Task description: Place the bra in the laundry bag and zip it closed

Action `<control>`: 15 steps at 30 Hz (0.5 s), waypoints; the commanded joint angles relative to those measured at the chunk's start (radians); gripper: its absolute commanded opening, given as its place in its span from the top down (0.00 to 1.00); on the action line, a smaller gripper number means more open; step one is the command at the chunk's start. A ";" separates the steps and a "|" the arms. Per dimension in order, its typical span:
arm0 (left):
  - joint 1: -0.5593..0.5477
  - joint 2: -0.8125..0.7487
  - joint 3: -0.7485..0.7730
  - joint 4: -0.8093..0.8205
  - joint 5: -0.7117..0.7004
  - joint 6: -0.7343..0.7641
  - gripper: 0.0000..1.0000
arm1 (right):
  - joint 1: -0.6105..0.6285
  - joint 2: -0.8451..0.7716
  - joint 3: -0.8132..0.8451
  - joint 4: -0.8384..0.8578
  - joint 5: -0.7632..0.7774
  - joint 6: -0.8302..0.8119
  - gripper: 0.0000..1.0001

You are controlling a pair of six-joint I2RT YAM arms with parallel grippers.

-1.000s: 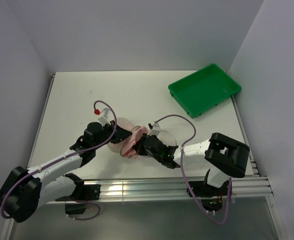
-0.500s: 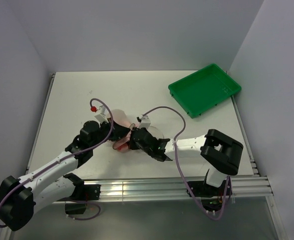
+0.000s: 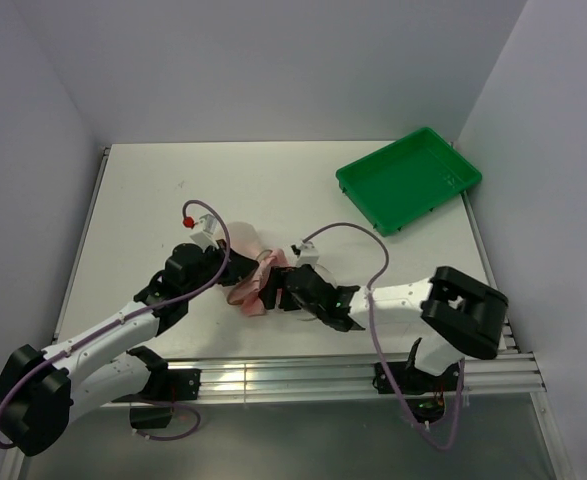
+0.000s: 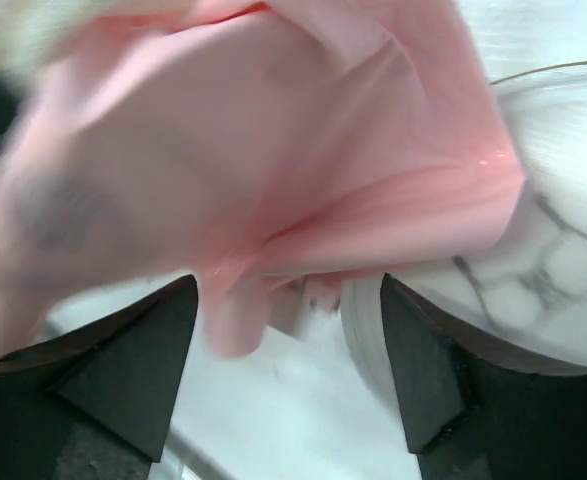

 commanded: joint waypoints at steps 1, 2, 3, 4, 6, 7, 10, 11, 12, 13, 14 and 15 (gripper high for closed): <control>-0.005 -0.008 0.006 -0.013 -0.055 0.036 1.00 | -0.004 -0.183 -0.054 -0.047 -0.004 -0.003 0.18; -0.005 -0.007 0.005 -0.012 -0.060 0.038 1.00 | -0.006 -0.215 -0.065 -0.067 0.000 -0.008 0.17; -0.005 -0.004 0.005 -0.010 -0.060 0.038 1.00 | -0.004 -0.280 -0.078 -0.088 0.002 -0.011 0.13; -0.005 0.001 0.003 0.000 -0.060 0.036 1.00 | -0.004 -0.310 -0.107 -0.128 0.014 -0.010 0.13; -0.006 0.011 0.008 0.008 -0.063 0.033 1.00 | -0.007 -0.377 -0.138 -0.163 0.029 0.000 0.12; -0.005 0.015 0.011 0.013 -0.071 0.032 1.00 | -0.011 -0.394 -0.163 -0.205 0.037 0.010 0.12; -0.005 0.021 0.012 0.020 -0.072 0.030 1.00 | -0.024 -0.459 -0.192 -0.356 0.126 0.053 0.16; -0.005 0.019 0.012 0.020 -0.069 0.030 1.00 | -0.029 -0.471 -0.195 -0.407 0.187 0.065 0.19; -0.005 0.016 0.011 0.019 -0.071 0.030 1.00 | -0.035 -0.493 -0.201 -0.493 0.212 0.091 0.21; -0.005 0.015 0.009 0.019 -0.071 0.030 1.00 | -0.037 -0.502 -0.207 -0.527 0.229 0.104 0.22; -0.005 0.015 0.008 0.020 -0.072 0.029 1.00 | -0.038 -0.511 -0.214 -0.550 0.235 0.113 0.24; -0.005 0.013 0.005 0.020 -0.072 0.029 1.00 | -0.041 -0.513 -0.227 -0.581 0.235 0.134 0.25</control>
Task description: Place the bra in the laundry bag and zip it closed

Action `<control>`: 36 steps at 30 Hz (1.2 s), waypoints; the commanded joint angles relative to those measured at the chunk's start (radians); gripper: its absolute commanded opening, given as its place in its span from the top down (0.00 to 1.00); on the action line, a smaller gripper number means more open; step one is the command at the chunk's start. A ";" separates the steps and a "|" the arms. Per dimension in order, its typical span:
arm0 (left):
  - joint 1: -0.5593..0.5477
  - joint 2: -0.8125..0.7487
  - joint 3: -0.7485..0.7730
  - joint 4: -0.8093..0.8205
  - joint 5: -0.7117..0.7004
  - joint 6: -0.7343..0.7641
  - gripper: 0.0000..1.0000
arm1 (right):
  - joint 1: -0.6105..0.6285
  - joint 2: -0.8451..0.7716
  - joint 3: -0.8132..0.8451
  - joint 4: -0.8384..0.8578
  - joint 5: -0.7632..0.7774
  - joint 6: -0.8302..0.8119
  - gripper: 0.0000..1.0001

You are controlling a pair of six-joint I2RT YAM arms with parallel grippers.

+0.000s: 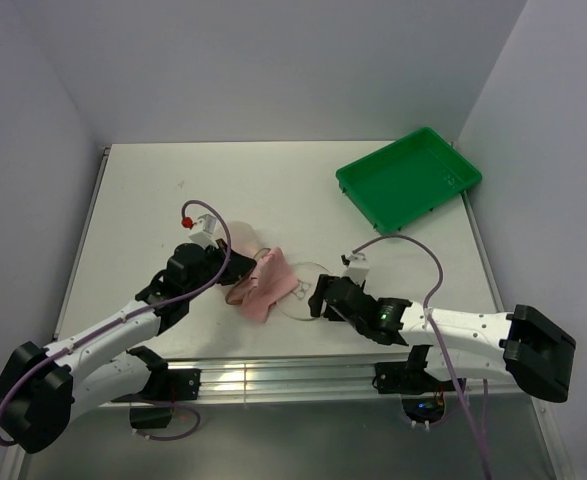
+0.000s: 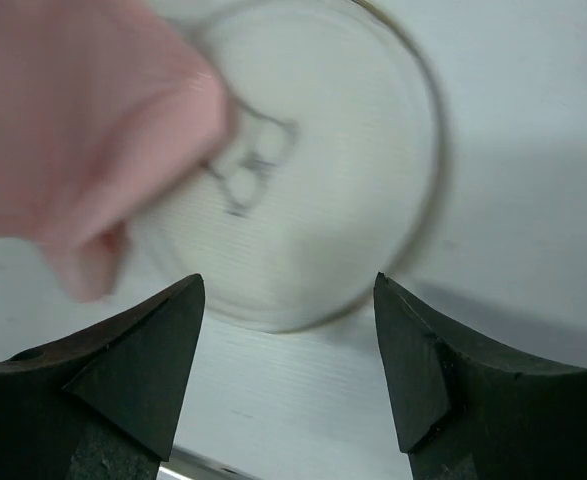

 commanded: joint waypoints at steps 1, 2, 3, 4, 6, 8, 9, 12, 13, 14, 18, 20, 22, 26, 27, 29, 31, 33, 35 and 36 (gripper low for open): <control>-0.004 -0.004 0.005 0.026 -0.014 0.019 1.00 | -0.010 -0.031 -0.030 -0.183 0.102 0.080 0.24; -0.004 -0.004 0.003 0.028 -0.014 0.018 1.00 | -0.010 -0.029 -0.039 -0.183 0.097 0.091 0.24; -0.004 -0.002 0.003 0.029 -0.012 0.018 1.00 | -0.011 -0.027 -0.053 -0.173 0.090 0.108 0.23; -0.004 -0.001 0.005 0.029 -0.011 0.019 1.00 | -0.012 -0.026 -0.059 -0.158 0.085 0.109 0.22; -0.004 0.005 0.008 0.029 -0.009 0.024 1.00 | -0.015 -0.012 -0.071 -0.093 0.068 0.105 0.21; -0.004 0.009 0.012 0.025 -0.011 0.030 1.00 | -0.034 0.043 -0.067 -0.054 0.053 0.094 0.22; -0.004 0.007 0.015 0.020 -0.012 0.031 1.00 | -0.041 0.066 -0.058 -0.025 0.053 0.091 0.24; -0.004 -0.001 0.025 0.011 -0.020 0.042 1.00 | -0.059 0.155 -0.039 0.041 0.060 0.077 0.32; -0.004 -0.004 0.028 0.002 -0.020 0.045 1.00 | -0.061 0.170 -0.039 0.070 0.077 0.074 0.40; -0.004 -0.008 0.029 -0.001 -0.019 0.047 1.00 | -0.067 0.181 -0.036 0.090 0.085 0.057 0.69; -0.004 -0.025 0.025 -0.009 -0.009 0.036 1.00 | -0.064 0.073 0.036 -0.065 0.194 -0.007 1.00; -0.006 -0.019 0.017 0.012 0.007 0.016 1.00 | -0.064 -0.054 0.054 -0.148 0.249 -0.054 1.00; -0.009 -0.007 0.000 0.040 0.023 -0.004 1.00 | -0.071 -0.145 0.081 -0.257 0.266 -0.101 1.00; -0.055 0.039 -0.014 0.095 0.026 -0.048 1.00 | -0.125 -0.311 0.150 -0.431 0.228 -0.200 0.91; -0.065 0.044 -0.017 0.112 0.018 -0.054 1.00 | -0.137 -0.319 0.177 -0.478 0.168 -0.216 0.73; -0.087 0.053 -0.015 0.123 0.015 -0.067 1.00 | -0.166 -0.316 0.215 -0.556 0.151 -0.224 0.23; -0.095 0.059 -0.009 0.132 0.015 -0.068 1.00 | -0.165 -0.345 0.251 -0.595 0.136 -0.236 0.20; -0.104 0.061 -0.003 0.135 0.014 -0.070 1.00 | -0.165 -0.376 0.251 -0.507 0.099 -0.271 0.26; -0.112 0.068 -0.001 0.149 0.014 -0.074 1.00 | -0.165 -0.371 0.243 -0.404 0.013 -0.280 0.32; -0.113 0.071 0.003 0.154 0.015 -0.074 1.00 | -0.163 -0.351 0.228 -0.277 -0.024 -0.273 0.36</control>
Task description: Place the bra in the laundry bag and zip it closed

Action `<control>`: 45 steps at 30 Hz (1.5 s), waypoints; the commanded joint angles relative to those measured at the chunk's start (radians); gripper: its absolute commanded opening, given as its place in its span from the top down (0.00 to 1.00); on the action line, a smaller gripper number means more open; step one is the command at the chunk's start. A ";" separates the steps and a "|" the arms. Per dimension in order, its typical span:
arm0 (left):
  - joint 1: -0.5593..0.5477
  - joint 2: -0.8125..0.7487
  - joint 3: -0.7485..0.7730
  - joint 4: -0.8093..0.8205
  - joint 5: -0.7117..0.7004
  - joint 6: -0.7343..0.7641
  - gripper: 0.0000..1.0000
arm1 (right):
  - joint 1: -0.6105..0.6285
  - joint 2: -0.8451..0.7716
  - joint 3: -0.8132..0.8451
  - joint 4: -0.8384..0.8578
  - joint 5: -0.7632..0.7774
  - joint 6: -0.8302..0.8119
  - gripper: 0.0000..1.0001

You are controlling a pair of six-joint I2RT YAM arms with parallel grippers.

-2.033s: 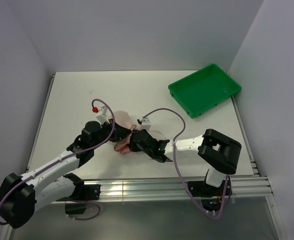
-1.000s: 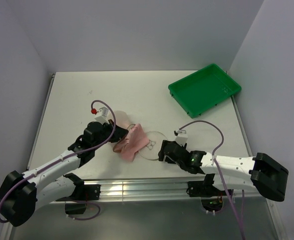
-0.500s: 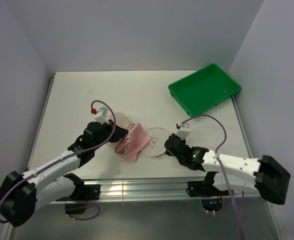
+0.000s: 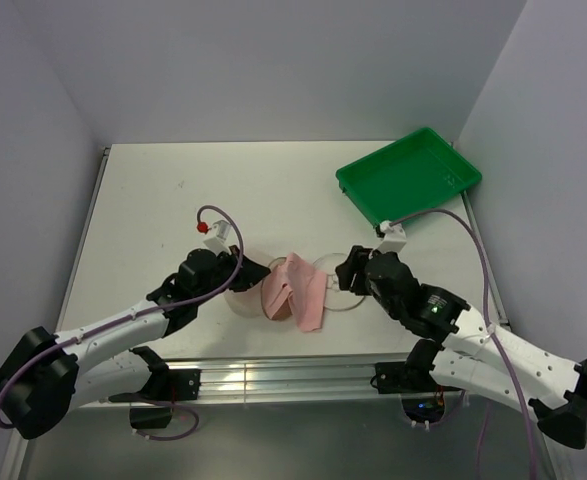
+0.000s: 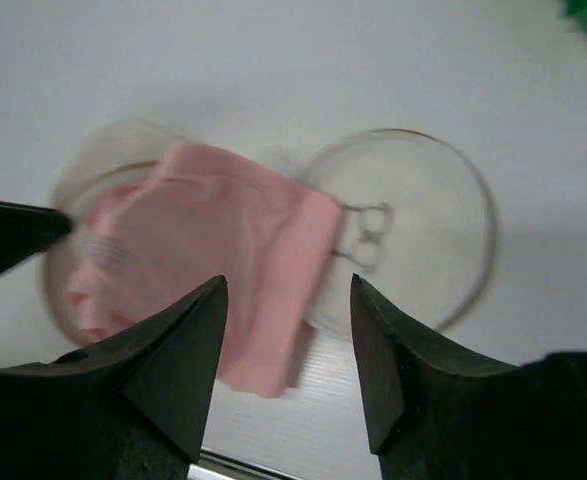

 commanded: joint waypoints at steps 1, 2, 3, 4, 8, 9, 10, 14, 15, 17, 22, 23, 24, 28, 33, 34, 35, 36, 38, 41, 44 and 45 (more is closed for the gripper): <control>-0.012 0.018 0.015 0.080 0.012 -0.016 1.00 | 0.001 0.065 -0.003 0.254 -0.161 -0.015 0.42; -0.014 0.023 0.019 0.083 0.013 -0.016 1.00 | 0.015 0.100 -0.044 0.437 -0.198 0.031 0.61; -0.015 0.026 0.021 0.081 0.012 -0.015 1.00 | 0.021 0.134 -0.066 0.524 -0.233 0.050 0.68; -0.017 0.026 0.022 0.081 0.012 -0.015 1.00 | 0.026 0.172 -0.081 0.610 -0.255 0.076 0.74; -0.018 0.027 0.031 0.064 0.012 -0.004 1.00 | 0.038 0.387 -0.075 0.800 -0.350 0.137 0.80; -0.018 0.027 0.031 0.060 0.012 -0.001 1.00 | 0.045 0.412 -0.072 0.857 -0.379 0.144 0.80; -0.018 0.026 0.033 0.055 0.010 0.000 1.00 | 0.053 0.459 -0.069 0.873 -0.396 0.151 0.78; -0.018 0.018 0.038 0.063 0.007 -0.003 1.00 | 0.093 0.547 -0.078 0.952 -0.406 0.200 0.76; -0.018 0.017 0.041 0.066 0.012 -0.004 1.00 | 0.096 0.562 -0.085 0.969 -0.409 0.211 0.76; -0.018 0.012 0.051 0.067 0.021 -0.007 1.00 | 0.099 0.620 -0.101 1.045 -0.415 0.233 0.77; -0.032 0.018 0.053 0.086 0.047 -0.026 1.00 | 0.110 0.824 -0.091 1.212 -0.455 0.305 0.77; -0.035 0.014 0.051 0.087 0.047 -0.029 1.00 | 0.110 0.854 -0.071 1.224 -0.449 0.311 0.78; -0.038 0.007 0.051 0.087 0.047 -0.030 1.00 | 0.113 0.898 -0.063 1.230 -0.436 0.317 0.78; -0.055 -0.029 0.045 0.075 0.047 -0.047 1.00 | 0.115 0.935 -0.037 1.249 -0.340 0.317 0.78; -0.061 -0.066 0.027 0.017 0.015 -0.046 1.00 | 0.118 0.883 -0.055 1.255 -0.291 0.309 0.69; -0.060 -0.081 0.027 0.000 0.000 -0.035 1.00 | 0.122 0.863 -0.069 1.255 -0.283 0.300 0.61; -0.061 -0.089 0.031 -0.030 -0.029 -0.029 1.00 | 0.128 0.839 -0.092 1.229 -0.262 0.293 0.57; -0.060 -0.094 0.036 -0.044 -0.037 -0.024 1.00 | 0.141 0.781 -0.103 1.207 -0.252 0.288 0.50; -0.060 -0.098 0.057 -0.070 -0.056 -0.009 1.00 | 0.156 0.708 -0.141 1.119 -0.235 0.268 0.43; -0.060 -0.098 0.068 -0.061 -0.068 -0.015 1.00 | 0.188 0.558 -0.174 0.959 -0.168 0.277 0.32; -0.061 -0.097 0.056 -0.014 -0.068 -0.042 1.00 | 0.199 0.457 -0.200 0.865 -0.108 0.311 0.32; -0.061 -0.097 0.048 0.024 -0.068 -0.052 1.00 | 0.199 0.444 -0.198 0.850 -0.094 0.312 0.36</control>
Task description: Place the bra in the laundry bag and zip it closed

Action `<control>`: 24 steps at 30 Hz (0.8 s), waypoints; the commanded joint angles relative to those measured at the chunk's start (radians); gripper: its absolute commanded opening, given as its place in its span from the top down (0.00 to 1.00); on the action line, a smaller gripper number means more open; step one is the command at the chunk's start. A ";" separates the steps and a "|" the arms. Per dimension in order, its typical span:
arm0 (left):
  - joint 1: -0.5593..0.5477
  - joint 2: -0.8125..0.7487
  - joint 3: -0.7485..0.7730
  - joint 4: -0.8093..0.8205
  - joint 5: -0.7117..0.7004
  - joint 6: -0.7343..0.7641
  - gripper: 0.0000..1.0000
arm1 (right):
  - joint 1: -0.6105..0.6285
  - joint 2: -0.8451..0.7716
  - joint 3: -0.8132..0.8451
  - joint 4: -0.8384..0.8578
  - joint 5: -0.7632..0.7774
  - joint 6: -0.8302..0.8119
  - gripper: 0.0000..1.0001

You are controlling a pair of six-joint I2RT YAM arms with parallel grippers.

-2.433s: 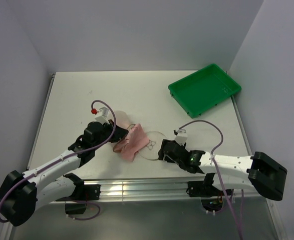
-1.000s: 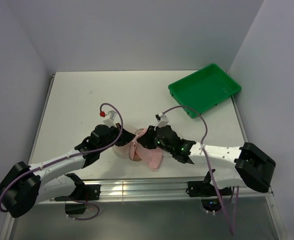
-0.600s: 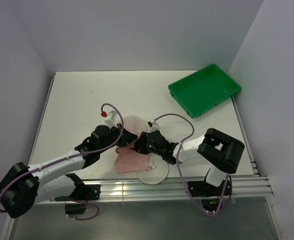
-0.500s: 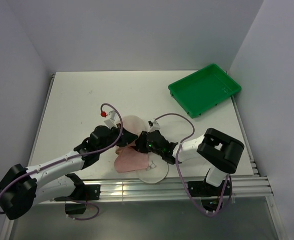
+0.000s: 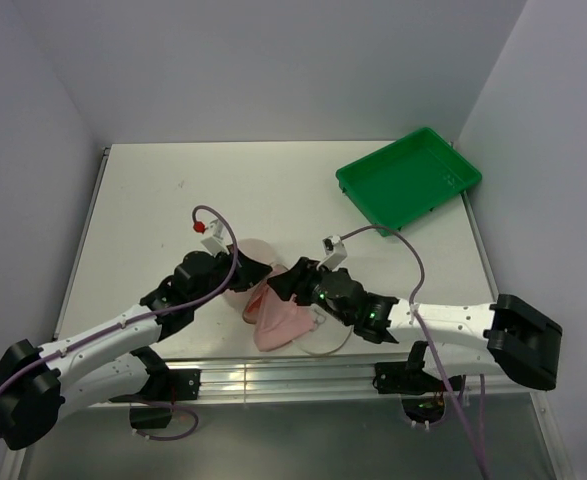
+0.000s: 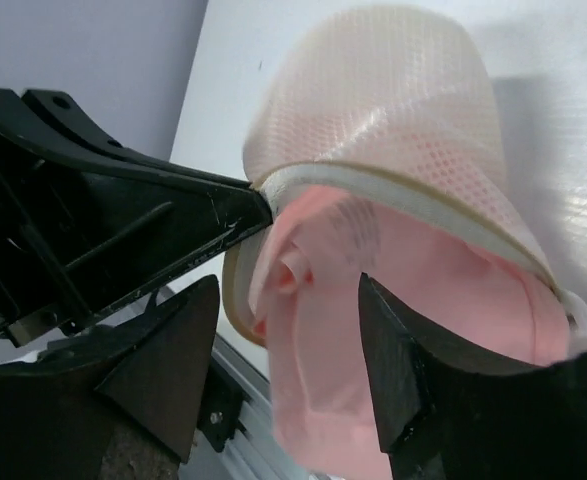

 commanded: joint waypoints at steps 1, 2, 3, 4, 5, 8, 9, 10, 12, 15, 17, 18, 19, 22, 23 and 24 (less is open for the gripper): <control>-0.007 -0.014 0.000 0.103 -0.010 -0.046 1.00 | 0.005 -0.036 -0.003 -0.133 0.114 0.009 0.37; -0.007 -0.014 -0.010 0.125 -0.006 -0.059 1.00 | 0.005 -0.027 0.011 -0.154 0.111 0.002 0.39; -0.007 -0.014 -0.017 0.139 -0.001 -0.068 1.00 | 0.008 -0.004 0.025 -0.168 0.107 -0.003 0.51; -0.007 -0.015 -0.024 0.146 0.003 -0.080 1.00 | 0.014 0.007 0.048 -0.177 0.114 0.008 0.58; -0.007 -0.015 -0.027 0.150 0.006 -0.085 1.00 | 0.034 0.015 0.051 -0.182 0.127 0.018 0.64; -0.007 -0.031 -0.037 0.157 0.010 -0.091 1.00 | 0.083 0.017 0.026 -0.164 0.199 0.080 0.93; -0.007 -0.035 -0.038 0.159 0.008 -0.090 1.00 | 0.092 0.010 0.016 -0.158 0.211 0.084 0.94; -0.007 -0.037 -0.038 0.157 0.008 -0.090 1.00 | 0.097 0.015 0.010 -0.159 0.217 0.090 0.95; -0.007 -0.031 -0.038 0.166 0.023 -0.096 1.00 | 0.097 0.050 0.014 -0.149 0.190 0.080 0.93; -0.012 -0.011 -0.050 0.202 0.052 -0.119 1.00 | 0.095 0.128 0.060 -0.089 0.160 0.039 0.93; -0.020 -0.006 -0.067 0.208 0.060 -0.129 1.00 | 0.089 0.191 0.127 -0.052 0.185 0.026 0.94; -0.023 -0.009 -0.073 0.208 0.056 -0.137 1.00 | 0.075 0.264 0.149 -0.031 0.177 0.026 0.94; -0.029 -0.021 -0.087 0.208 0.051 -0.140 1.00 | 0.046 0.297 0.181 -0.001 0.171 0.025 0.95; -0.030 -0.061 -0.101 0.161 0.026 -0.143 1.00 | 0.000 0.372 0.200 0.101 0.225 0.057 1.00; -0.030 -0.070 -0.104 0.145 0.019 -0.143 1.00 | -0.004 0.369 0.191 0.175 0.242 0.055 1.00; -0.030 -0.081 -0.104 0.131 0.011 -0.139 1.00 | -0.006 0.353 0.186 0.190 0.266 0.051 1.00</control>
